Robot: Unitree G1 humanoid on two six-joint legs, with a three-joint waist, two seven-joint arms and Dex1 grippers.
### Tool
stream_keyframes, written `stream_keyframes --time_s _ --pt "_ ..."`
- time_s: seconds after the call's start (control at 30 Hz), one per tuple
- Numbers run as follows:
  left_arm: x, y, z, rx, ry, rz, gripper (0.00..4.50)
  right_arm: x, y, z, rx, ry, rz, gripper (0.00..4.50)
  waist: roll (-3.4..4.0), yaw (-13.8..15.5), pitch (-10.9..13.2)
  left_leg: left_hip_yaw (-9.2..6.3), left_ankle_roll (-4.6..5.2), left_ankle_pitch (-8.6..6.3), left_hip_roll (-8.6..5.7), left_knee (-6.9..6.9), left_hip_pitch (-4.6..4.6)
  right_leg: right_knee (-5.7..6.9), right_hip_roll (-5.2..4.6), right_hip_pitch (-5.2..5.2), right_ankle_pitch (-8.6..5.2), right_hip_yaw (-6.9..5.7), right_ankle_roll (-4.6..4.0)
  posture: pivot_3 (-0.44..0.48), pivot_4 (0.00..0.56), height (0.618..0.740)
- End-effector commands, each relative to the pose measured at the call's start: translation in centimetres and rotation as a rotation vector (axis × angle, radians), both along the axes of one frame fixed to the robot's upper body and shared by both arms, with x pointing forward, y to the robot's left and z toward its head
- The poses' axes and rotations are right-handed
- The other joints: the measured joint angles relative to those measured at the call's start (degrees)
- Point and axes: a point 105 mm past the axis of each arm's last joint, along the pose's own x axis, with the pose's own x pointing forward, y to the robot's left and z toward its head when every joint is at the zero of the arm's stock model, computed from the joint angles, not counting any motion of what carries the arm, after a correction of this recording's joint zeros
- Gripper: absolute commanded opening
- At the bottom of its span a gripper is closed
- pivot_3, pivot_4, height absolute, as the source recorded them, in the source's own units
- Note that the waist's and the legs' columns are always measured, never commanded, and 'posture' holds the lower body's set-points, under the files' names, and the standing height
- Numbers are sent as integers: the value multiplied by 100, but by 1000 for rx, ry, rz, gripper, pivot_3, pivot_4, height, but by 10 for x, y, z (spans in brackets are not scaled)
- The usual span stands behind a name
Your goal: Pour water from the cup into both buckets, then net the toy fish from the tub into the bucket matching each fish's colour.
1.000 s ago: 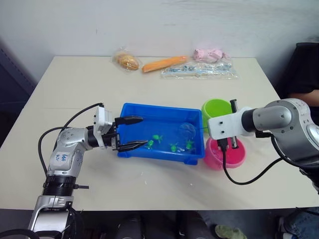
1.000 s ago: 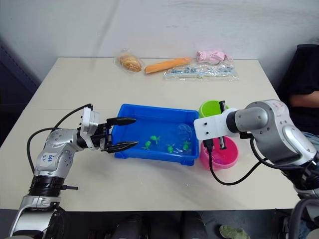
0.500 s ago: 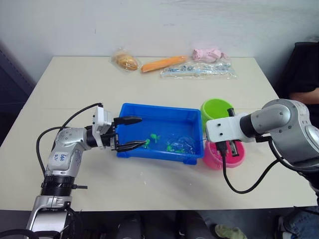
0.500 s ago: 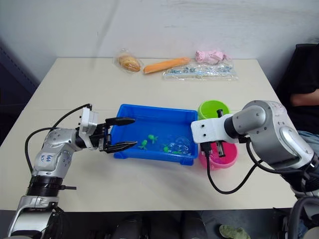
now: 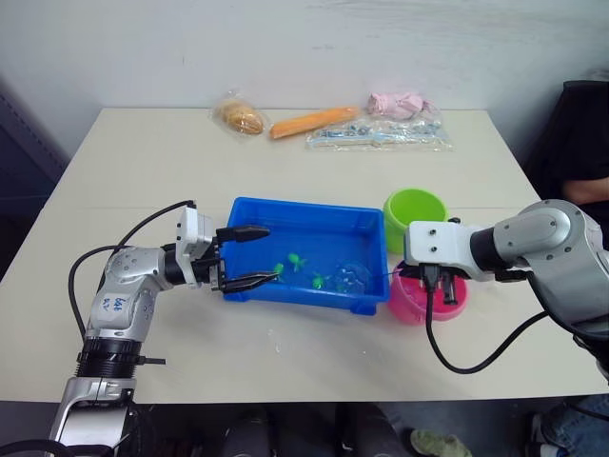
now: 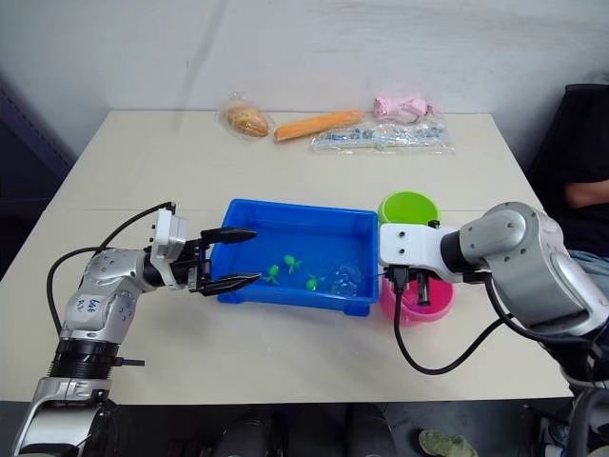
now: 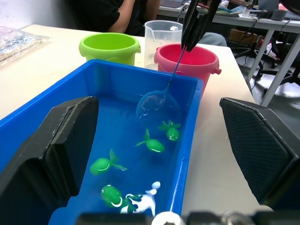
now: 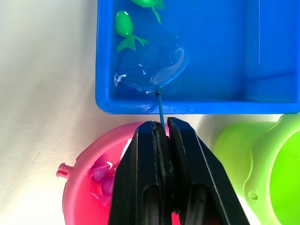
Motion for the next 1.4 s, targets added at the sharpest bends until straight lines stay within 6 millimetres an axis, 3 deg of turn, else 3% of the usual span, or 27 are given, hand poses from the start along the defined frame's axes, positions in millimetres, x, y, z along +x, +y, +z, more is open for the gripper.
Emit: stream_keyframes --time_s 0.03,0.27,0.53,1.0,1.4 --pt "-3 4 9 -3 -38 4 4467 -3 7 -1 15 -5 18 0 0 3 0 0 0 0 -1 0 0 0 -1 0 0 0 0 0 150 740" --pt "-6 8 9 4 -32 13 4467 -3 19 -3 107 41 4 0 0 -2 0 0 0 0 1 -1 0 3 0 0 0 0 0 0 150 740" --pt "-8 13 8 11 -25 31 4467 1 19 1 315 170 -123 0 0 -2 0 -1 -1 -1 3 -3 -1 3 -1 -1 0 0 -1 0 150 740" --pt "-7 16 8 14 -26 48 4467 8 6 5 487 270 -238 0 0 -1 0 -1 0 -1 2 -3 -1 1 -2 -1 0 0 -1 0 150 740" --pt "-5 17 9 14 -31 55 4467 4 -1 10 527 317 -257 0 0 0 0 0 1 -1 23 -4 -1 -2 -2 -1 0 0 -1 0 150 740"
